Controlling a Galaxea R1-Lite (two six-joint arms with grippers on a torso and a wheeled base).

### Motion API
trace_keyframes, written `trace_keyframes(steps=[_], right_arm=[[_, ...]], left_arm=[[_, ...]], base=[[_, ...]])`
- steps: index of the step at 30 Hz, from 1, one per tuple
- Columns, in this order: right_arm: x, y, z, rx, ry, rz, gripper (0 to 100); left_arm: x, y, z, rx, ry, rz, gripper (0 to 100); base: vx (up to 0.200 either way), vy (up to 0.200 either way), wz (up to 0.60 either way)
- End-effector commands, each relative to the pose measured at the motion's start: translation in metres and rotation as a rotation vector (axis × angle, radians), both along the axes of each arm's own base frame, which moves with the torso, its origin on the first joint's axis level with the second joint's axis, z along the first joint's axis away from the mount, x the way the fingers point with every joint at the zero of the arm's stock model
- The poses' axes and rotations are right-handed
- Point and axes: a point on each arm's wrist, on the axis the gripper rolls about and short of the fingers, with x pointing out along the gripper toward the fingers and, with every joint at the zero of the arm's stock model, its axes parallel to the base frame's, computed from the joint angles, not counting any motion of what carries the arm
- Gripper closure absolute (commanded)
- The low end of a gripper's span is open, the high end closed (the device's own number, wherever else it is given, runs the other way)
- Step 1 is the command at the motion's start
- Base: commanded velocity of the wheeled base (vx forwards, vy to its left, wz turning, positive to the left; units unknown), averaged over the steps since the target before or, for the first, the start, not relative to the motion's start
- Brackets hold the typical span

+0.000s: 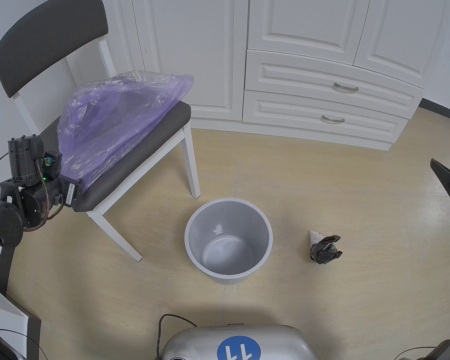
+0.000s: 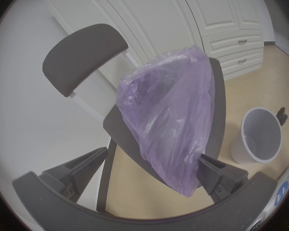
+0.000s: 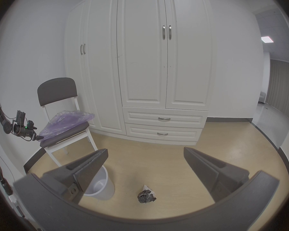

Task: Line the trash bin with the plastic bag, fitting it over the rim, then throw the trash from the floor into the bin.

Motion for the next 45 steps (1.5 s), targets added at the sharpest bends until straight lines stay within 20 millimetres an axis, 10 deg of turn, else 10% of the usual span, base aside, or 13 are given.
trace_keyframes(steps=[1,39,40,45], right_arm=[[-0.001,0.000,0.000,-0.001,-0.002,0.001,0],[0.001,0.002,0.004,0.034,-0.042,0.021,0],[0.001,0.002,0.004,0.034,-0.044,0.020,0],[0.000,0.002,0.006,0.030,-0.050,0.022,0]], left_arm=[[0.007,0.004,-0.015,0.008,0.053,0.015,0],[0.040,0.050,-0.011,0.135,-0.359,0.189,0],[0.041,0.050,-0.010,0.135,-0.357,0.189,100],[0.043,0.050,-0.011,0.126,-0.360,0.187,100]], base=[[0.000,0.000,0.00],[0.000,0.000,0.00],[0.000,0.000,0.00],[0.000,0.000,0.00]])
